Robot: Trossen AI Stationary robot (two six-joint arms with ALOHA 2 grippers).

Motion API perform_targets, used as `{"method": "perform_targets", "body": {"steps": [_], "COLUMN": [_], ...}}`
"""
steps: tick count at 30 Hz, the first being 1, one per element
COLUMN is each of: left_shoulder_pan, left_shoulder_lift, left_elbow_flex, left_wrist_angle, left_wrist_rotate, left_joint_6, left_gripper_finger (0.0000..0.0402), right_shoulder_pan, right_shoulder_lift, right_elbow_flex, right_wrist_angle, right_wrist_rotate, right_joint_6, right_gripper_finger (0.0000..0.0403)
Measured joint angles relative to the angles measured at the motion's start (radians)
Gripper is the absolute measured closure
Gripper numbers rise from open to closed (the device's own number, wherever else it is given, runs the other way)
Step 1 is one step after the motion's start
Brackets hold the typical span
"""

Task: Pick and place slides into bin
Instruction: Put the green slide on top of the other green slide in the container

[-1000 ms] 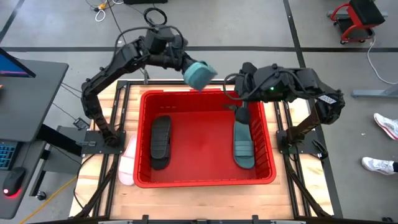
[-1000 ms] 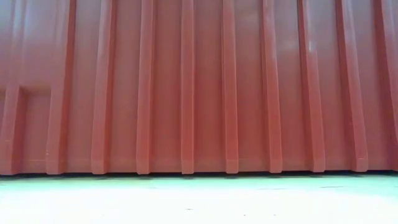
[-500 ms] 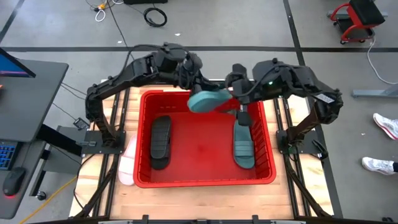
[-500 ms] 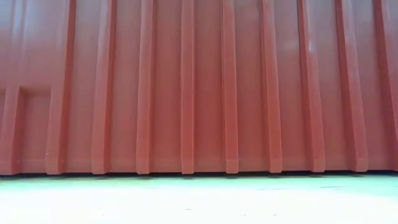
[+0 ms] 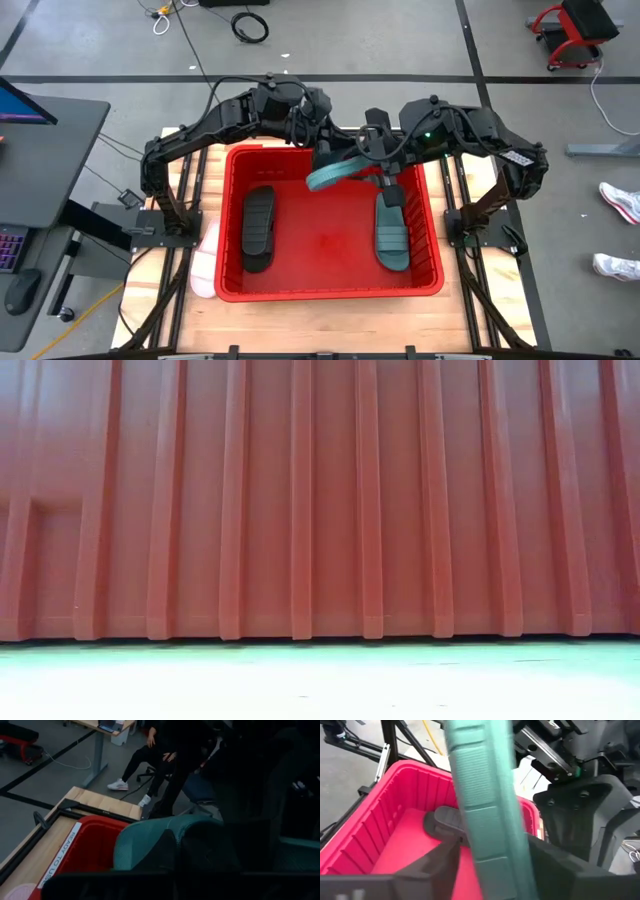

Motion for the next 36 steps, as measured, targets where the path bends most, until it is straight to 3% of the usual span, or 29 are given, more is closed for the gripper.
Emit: {"method": "perform_targets", "body": {"steps": [6, 10, 13, 22, 26, 32, 36], "left_shoulder_pan": [-0.002, 0.001, 0.004, 0.024, 0.022, 0.023, 0.021], "left_shoulder_lift": [0.001, 0.001, 0.001, -0.012, -0.038, -0.143, -0.177], "left_elbow_flex": [-0.002, -0.002, -0.001, 0.121, 0.205, 0.18, 0.178], "left_wrist_angle": [0.031, 0.033, 0.01, -0.217, -0.325, -0.436, -0.536], "left_wrist_rotate": [-0.001, -0.026, -0.052, -0.093, -0.156, -0.308, -0.393], "left_joint_6": [0.001, 0.004, 0.044, 0.153, 0.201, 0.177, 0.146], "left_gripper_finger": [0.0377, 0.0381, 0.0361, 0.0209, 0.0162, 0.015, 0.0166], "right_shoulder_pan": [-0.025, -0.042, -0.055, -0.076, -0.086, -0.116, -0.123], "right_shoulder_lift": [0.006, 0.006, 0.007, 0.012, 0.043, 0.149, 0.195], "right_elbow_flex": [0.001, 0.001, 0.001, -0.002, 0.001, 0.0, -0.003], "right_wrist_angle": [0.003, 0.0, -0.015, -0.197, -0.26, -0.446, -0.433], "right_wrist_rotate": [-0.009, -0.037, -0.084, -0.257, -0.281, -0.317, -0.337], "right_joint_6": [-0.009, -0.012, -0.007, 0.029, 0.003, -0.081, -0.124], "right_gripper_finger": [0.031, 0.0313, 0.0313, 0.0314, 0.0314, 0.0314, 0.0314]}}
